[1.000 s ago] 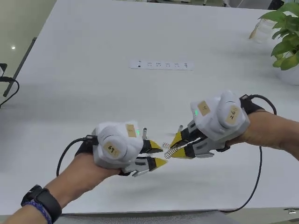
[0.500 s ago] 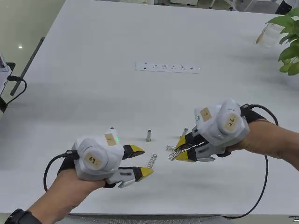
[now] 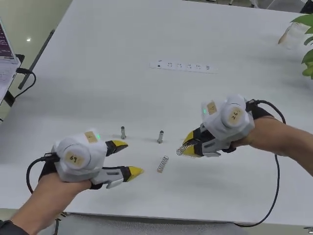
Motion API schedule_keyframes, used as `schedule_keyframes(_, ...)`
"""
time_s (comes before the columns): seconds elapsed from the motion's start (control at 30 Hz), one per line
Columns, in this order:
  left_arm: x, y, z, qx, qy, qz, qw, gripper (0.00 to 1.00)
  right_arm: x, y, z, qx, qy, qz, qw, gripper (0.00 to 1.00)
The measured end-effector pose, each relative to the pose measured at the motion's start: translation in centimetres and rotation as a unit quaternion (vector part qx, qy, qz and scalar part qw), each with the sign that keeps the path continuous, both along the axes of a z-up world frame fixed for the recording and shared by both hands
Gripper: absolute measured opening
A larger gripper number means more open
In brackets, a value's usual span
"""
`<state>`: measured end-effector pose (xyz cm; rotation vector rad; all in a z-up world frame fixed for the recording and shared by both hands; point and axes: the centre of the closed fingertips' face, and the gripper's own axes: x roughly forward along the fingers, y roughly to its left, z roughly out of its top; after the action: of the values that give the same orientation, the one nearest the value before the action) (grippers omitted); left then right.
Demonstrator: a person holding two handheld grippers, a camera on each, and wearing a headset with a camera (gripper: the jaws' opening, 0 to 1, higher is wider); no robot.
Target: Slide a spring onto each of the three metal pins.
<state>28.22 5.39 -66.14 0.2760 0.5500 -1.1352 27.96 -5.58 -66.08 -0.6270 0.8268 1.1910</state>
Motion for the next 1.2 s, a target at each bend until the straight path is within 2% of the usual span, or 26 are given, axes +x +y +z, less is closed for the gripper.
schedule_keyframes(0.2,0.8,2.2,-0.1,0.001,0.001,0.036,0.9994,0.49,1.6,0.5,-0.8,-0.016,-0.005,-0.012,0.9998,0.08)
schedule_keyframes(0.47,1.1,4.4,-0.6,0.007,0.005,0.064,0.9979,0.63,3.2,2.2,-1.2,-0.016,-0.004,-0.010,0.9998,0.08)
schedule_keyframes(0.8,1.2,5.8,-0.6,0.010,0.007,0.081,0.9966,0.76,5.2,5.1,-1.7,-0.016,-0.003,0.003,0.9999,0.08)
schedule_keyframes(1.2,1.0,7.0,-0.6,0.007,0.011,0.095,0.9954,0.80,7.1,8.2,-2.4,-0.027,-0.003,0.028,0.9992,0.09)
